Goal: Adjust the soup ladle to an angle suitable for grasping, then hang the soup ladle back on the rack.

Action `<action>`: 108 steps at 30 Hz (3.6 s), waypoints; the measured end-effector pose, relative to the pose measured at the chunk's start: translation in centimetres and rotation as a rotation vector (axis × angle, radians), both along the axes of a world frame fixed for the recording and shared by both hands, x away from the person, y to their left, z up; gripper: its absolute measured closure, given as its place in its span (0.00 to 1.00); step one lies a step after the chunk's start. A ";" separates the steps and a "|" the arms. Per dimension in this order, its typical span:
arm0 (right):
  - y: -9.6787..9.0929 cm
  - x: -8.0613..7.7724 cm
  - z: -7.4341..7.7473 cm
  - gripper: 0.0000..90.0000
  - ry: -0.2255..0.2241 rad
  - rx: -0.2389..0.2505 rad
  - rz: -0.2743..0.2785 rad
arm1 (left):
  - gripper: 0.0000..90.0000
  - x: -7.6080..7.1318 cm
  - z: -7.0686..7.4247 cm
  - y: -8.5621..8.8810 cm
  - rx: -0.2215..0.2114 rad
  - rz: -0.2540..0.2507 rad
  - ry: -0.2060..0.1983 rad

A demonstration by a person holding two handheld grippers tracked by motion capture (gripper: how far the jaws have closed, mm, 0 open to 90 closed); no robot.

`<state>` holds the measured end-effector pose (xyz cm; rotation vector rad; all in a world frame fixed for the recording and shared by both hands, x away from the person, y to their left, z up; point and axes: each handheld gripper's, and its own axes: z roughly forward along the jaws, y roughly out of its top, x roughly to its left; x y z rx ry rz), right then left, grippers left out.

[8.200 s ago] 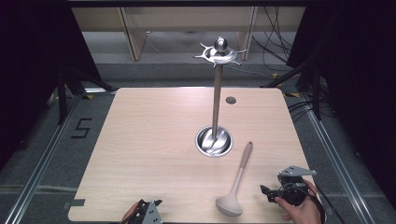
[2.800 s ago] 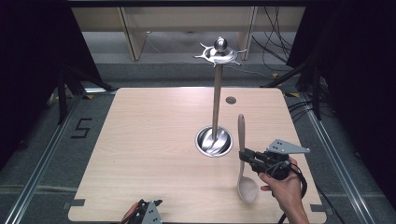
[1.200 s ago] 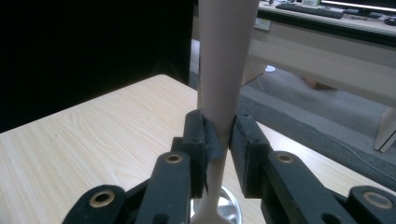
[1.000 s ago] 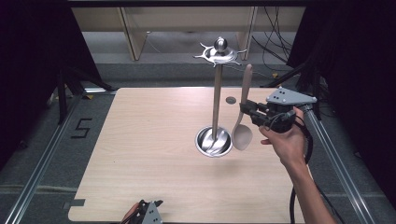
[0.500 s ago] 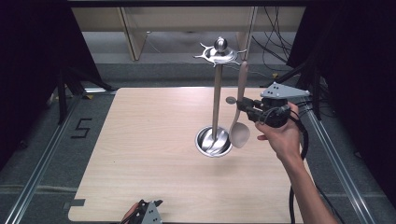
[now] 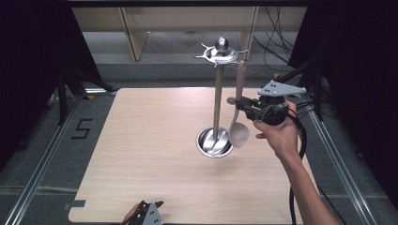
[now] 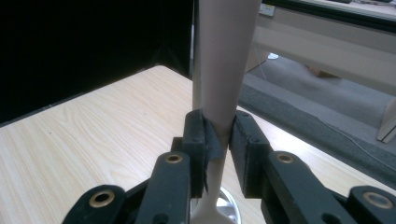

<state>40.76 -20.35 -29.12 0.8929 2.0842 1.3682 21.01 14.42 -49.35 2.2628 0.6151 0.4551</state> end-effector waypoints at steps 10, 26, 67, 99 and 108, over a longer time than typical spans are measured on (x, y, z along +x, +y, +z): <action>0.3 0.4 -0.3 0.85 0.010 -0.003 0.003 | 0.17 -0.1 0.0 -0.1 -0.009 -0.004 0.001; 0.1 -0.1 -0.4 0.71 -0.017 0.032 0.004 | 0.17 -0.1 0.0 -0.1 0.000 -0.002 -0.002; -4.8 -6.5 -9.7 0.28 0.077 0.082 -0.060 | 0.17 0.3 0.1 0.1 0.001 0.018 -0.013; -6.1 -7.9 -13.9 0.24 0.182 0.049 -0.054 | 0.17 -0.1 0.1 0.0 -0.014 0.020 -0.012; -6.3 -8.7 -14.6 0.24 0.203 0.055 -0.057 | 0.17 0.0 0.1 0.1 -0.006 0.016 -0.014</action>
